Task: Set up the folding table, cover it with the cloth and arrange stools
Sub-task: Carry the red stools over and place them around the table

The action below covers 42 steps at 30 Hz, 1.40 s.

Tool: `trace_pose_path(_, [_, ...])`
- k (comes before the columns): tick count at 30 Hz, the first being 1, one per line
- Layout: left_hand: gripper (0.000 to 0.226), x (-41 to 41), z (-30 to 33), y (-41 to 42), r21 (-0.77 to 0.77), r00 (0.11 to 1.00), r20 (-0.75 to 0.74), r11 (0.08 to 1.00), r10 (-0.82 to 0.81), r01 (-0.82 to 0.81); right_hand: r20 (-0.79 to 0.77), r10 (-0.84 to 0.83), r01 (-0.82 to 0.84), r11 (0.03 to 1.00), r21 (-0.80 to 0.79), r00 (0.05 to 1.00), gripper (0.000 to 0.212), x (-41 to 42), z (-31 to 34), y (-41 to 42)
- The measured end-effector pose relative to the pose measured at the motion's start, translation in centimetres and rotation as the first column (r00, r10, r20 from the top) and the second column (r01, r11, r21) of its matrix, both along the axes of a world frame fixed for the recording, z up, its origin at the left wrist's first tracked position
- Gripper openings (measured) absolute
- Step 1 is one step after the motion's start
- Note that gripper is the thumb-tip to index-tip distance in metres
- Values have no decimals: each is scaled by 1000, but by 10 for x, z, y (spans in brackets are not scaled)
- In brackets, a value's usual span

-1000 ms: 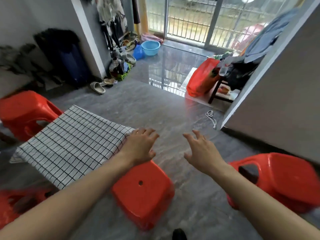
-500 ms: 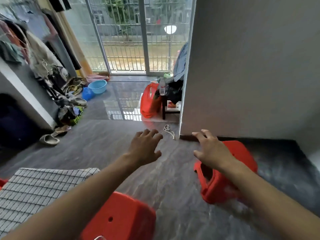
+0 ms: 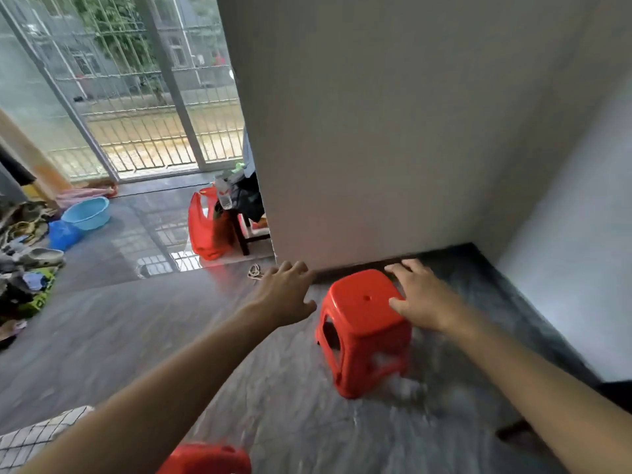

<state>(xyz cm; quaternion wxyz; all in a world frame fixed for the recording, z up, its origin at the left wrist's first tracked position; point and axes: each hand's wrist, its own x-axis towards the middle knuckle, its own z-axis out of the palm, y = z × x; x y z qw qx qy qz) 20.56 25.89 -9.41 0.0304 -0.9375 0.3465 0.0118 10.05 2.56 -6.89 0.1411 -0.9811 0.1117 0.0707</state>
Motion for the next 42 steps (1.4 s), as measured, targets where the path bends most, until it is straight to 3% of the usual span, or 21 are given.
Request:
trace_pose_path(15, [53, 46, -28, -129, 34, 993, -54, 994, -106, 108, -23, -125, 126, 992, 21, 992, 65, 4, -7, -126])
trace_pose_path(30, [52, 192, -62, -220, 50, 992, -112, 996, -65, 70, -17, -65, 66, 997, 36, 998, 63, 177, -26, -213])
trace_pose_path(36, [57, 214, -76, -236, 60, 989, -147, 997, -33, 42, -108, -28, 34, 998, 57, 994, 63, 216, -54, -240])
trace_pose_path(42, [57, 226, -101, -247, 50, 965, -240, 995, 101, -91, -172, 84, -69, 993, 94, 981, 61, 265, -88, -268])
